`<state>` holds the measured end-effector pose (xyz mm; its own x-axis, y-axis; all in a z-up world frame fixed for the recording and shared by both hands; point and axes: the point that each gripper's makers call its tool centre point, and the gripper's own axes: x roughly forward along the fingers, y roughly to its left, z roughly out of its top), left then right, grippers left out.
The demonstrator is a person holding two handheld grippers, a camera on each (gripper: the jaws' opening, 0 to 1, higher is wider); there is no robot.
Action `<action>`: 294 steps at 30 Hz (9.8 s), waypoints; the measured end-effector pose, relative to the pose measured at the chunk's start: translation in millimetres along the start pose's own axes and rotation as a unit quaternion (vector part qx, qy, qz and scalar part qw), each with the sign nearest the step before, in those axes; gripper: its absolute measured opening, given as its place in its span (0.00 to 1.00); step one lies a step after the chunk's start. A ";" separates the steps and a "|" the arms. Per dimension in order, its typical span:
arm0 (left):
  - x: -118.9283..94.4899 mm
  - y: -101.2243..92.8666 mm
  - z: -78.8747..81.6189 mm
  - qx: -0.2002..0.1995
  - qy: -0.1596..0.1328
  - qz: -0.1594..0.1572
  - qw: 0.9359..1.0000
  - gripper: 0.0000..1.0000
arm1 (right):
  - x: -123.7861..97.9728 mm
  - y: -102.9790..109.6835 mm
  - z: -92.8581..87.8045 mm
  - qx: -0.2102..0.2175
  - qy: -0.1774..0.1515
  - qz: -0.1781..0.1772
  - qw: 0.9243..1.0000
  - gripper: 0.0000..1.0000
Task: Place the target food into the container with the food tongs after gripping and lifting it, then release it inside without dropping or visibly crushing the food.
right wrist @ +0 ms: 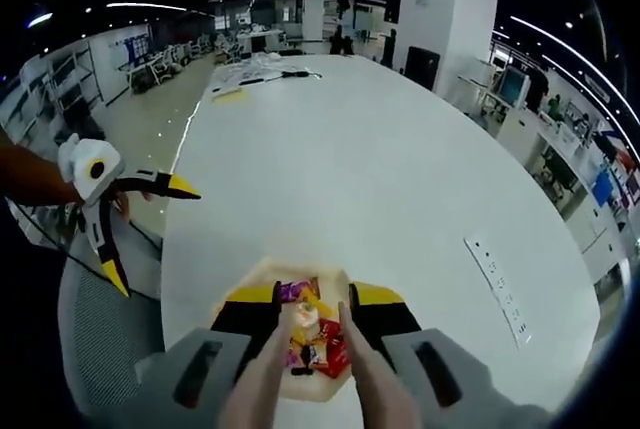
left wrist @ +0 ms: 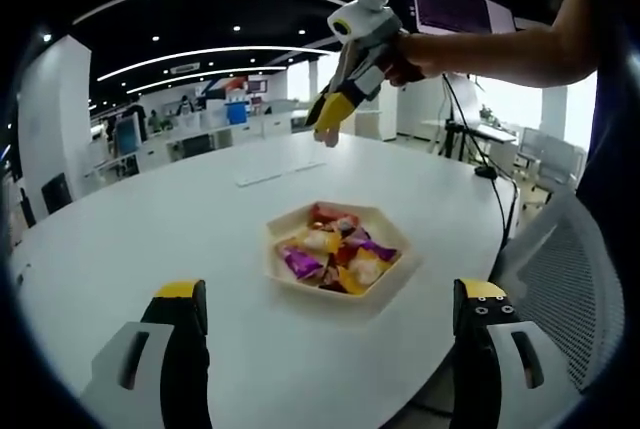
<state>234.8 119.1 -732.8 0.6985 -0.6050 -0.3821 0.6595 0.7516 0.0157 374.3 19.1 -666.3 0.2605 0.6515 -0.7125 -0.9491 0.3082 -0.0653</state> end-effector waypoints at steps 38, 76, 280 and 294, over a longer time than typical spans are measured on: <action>36.5 -48.8 74.0 0.037 -0.031 -0.155 0.987 0.89 | -95.2 50.3 -1.0 -0.031 -0.280 0.010 0.959 0.27; 51.7 -119.1 117.1 0.147 -0.018 -0.326 0.934 0.25 | -90.6 136.8 -6.8 0.005 -0.361 0.111 0.926 0.26; -23.6 16.8 -32.6 -0.041 -0.027 -0.007 0.999 1.00 | -131.6 70.6 -233.4 0.154 -0.206 -0.247 0.934 1.00; -24.6 16.8 -29.1 -0.033 -0.039 -0.004 0.999 1.00 | -137.8 73.6 -227.1 0.168 -0.234 -0.260 0.922 1.00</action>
<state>220.6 154.3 -750.1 0.7147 -0.6272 -0.3095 0.6466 0.7612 -0.0495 228.3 -205.4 -731.6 0.7864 0.5593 -0.2623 -0.5874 0.8084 -0.0372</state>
